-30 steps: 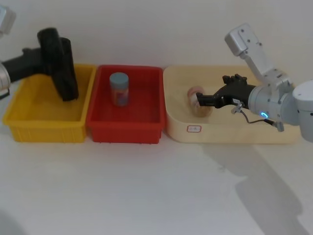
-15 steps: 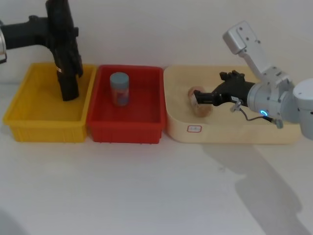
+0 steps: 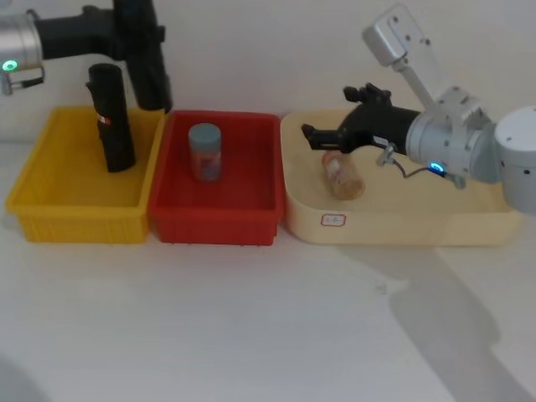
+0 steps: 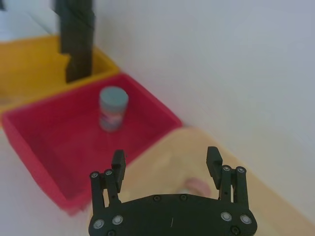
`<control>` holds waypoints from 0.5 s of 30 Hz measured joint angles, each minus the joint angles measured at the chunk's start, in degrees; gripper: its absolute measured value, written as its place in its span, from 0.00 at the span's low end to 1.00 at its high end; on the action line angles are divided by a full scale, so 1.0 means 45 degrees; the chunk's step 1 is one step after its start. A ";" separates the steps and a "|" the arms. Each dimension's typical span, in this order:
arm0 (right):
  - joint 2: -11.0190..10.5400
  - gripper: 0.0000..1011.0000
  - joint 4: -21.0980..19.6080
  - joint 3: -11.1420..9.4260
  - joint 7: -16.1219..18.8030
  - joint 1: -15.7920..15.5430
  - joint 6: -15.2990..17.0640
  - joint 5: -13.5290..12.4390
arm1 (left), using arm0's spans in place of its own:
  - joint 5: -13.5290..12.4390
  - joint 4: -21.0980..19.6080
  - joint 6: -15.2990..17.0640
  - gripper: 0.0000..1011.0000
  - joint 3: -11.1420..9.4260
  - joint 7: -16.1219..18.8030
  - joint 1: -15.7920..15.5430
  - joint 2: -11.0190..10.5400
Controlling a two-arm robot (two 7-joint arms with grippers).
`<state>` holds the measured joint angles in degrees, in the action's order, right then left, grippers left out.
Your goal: Pick up the garbage bag with the one hand and transfer it to the other hand.
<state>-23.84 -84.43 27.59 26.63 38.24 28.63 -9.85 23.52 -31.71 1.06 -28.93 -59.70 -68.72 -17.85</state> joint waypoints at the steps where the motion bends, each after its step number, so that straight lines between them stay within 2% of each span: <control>1: 0.0027 0.99 0.0045 0.0011 0.0073 0.0045 -0.0111 -0.0032 | -0.0004 0.0217 -0.0061 0.39 -0.0022 -0.0017 -0.0122 0.0135; 6: 0.0285 0.99 0.0405 0.0038 0.0660 0.0346 -0.0973 -0.0388 | 0.0032 0.1628 -0.0726 0.39 -0.0165 -0.0202 -0.0829 0.0850; 9: 0.0404 0.99 0.0577 0.0038 0.0918 0.0466 -0.1374 -0.0588 | 0.0453 0.2846 -0.1247 0.39 -0.0690 -0.0380 -0.1429 0.1394; 15: 0.0676 0.99 0.1114 0.0016 0.1693 0.0732 -0.2262 -0.1150 | 0.0931 0.4043 -0.1806 0.39 -0.1198 -0.0565 -0.2012 0.1906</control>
<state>-20.79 -79.42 27.66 34.25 41.54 18.45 -15.02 27.71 -13.51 -7.06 -34.32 -62.24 -77.78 -9.27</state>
